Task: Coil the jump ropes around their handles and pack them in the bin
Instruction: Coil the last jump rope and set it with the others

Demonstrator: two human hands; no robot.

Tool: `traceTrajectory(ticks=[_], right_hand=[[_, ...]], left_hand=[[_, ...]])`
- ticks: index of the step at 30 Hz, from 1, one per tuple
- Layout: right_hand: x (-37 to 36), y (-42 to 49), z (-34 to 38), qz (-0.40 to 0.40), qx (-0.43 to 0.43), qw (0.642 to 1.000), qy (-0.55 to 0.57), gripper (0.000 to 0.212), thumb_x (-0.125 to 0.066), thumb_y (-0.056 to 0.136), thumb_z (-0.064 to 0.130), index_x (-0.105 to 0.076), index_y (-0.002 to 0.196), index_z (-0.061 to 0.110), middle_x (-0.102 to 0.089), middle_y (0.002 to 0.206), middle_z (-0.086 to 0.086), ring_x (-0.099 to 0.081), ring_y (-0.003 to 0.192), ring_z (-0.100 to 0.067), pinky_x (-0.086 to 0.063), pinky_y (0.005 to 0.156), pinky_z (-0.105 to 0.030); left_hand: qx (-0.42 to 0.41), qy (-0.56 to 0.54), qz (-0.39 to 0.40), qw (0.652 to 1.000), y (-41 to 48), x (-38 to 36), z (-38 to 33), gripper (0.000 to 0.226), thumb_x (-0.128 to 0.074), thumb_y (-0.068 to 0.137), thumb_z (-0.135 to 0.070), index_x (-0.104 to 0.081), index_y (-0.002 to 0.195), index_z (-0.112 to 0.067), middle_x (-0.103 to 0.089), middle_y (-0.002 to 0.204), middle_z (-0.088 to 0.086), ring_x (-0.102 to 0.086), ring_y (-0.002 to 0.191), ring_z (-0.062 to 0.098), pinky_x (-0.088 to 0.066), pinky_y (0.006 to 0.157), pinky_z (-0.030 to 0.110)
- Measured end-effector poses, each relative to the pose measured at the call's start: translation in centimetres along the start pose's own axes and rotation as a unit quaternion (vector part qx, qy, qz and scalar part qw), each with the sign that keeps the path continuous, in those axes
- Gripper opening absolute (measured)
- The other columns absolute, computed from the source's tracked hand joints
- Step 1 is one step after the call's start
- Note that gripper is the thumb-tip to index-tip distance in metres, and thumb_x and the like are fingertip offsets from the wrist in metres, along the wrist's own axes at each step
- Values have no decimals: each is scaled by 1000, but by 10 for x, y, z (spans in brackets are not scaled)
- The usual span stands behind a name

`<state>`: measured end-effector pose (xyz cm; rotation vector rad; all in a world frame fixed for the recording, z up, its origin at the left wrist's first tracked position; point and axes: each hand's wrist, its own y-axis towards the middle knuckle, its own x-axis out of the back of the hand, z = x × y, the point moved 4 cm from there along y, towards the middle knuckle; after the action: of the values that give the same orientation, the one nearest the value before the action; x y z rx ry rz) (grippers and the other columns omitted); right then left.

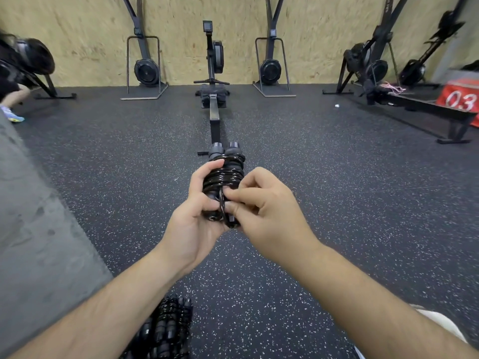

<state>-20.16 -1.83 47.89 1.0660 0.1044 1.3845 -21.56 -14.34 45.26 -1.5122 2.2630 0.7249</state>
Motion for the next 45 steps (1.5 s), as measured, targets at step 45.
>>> traceTrajectory(ticks=[45], right_hand=[[-82, -3, -6, -30, -171, 973, 153, 17, -56, 94, 9, -66, 100, 21, -68, 95, 3, -67, 84, -11, -57, 81, -40]], left_hand=[[-50, 226, -164, 959, -8, 88, -10, 46, -65, 90, -30, -51, 131, -47, -60, 131, 11, -65, 112, 33, -58, 86, 52]])
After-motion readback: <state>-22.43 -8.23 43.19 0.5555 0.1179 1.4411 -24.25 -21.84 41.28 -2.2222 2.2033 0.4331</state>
